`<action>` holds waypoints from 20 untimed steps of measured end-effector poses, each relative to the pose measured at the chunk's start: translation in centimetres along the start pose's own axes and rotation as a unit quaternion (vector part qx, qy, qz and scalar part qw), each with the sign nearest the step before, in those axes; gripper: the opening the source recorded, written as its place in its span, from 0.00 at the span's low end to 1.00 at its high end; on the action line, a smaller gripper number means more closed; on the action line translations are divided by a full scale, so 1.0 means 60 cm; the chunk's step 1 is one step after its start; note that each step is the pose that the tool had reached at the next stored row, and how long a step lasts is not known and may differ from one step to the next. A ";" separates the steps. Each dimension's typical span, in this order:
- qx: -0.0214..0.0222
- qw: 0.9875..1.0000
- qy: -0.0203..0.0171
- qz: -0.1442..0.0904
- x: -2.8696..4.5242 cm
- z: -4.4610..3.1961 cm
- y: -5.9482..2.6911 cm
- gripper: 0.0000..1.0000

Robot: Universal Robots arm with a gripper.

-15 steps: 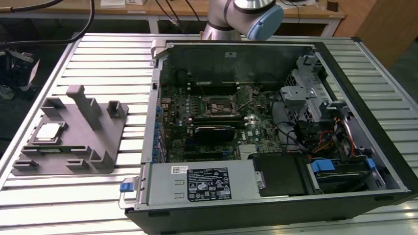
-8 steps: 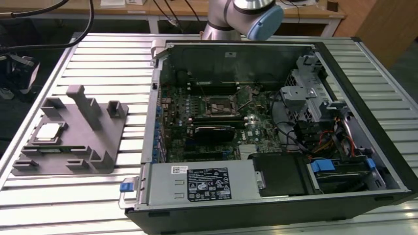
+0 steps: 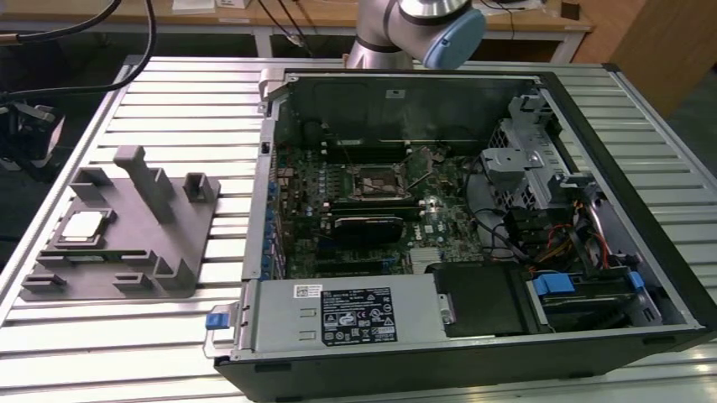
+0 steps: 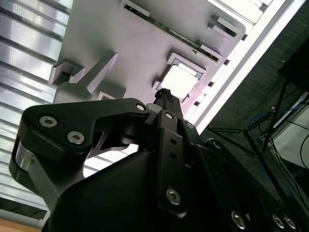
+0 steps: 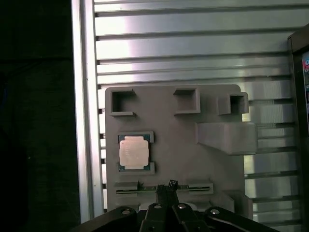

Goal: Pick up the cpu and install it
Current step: 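Reach for the cpu, then pick up the cpu and move it towards the insertion slot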

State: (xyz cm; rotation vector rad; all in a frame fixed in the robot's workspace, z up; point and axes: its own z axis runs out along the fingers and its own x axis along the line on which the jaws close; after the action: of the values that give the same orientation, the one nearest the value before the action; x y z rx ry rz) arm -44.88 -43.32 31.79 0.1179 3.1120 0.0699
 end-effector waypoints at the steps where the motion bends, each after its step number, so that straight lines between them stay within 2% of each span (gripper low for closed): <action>1: 0.000 1.000 0.000 0.000 0.002 0.002 0.000 0.11; 12: 0.000 1.000 0.000 0.000 0.007 0.017 0.016 0.11; 20: 0.000 1.000 0.000 0.000 0.007 0.019 0.017 0.11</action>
State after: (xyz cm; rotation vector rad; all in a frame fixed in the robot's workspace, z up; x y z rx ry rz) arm -45.17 -42.22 30.67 0.1180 3.1120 0.0699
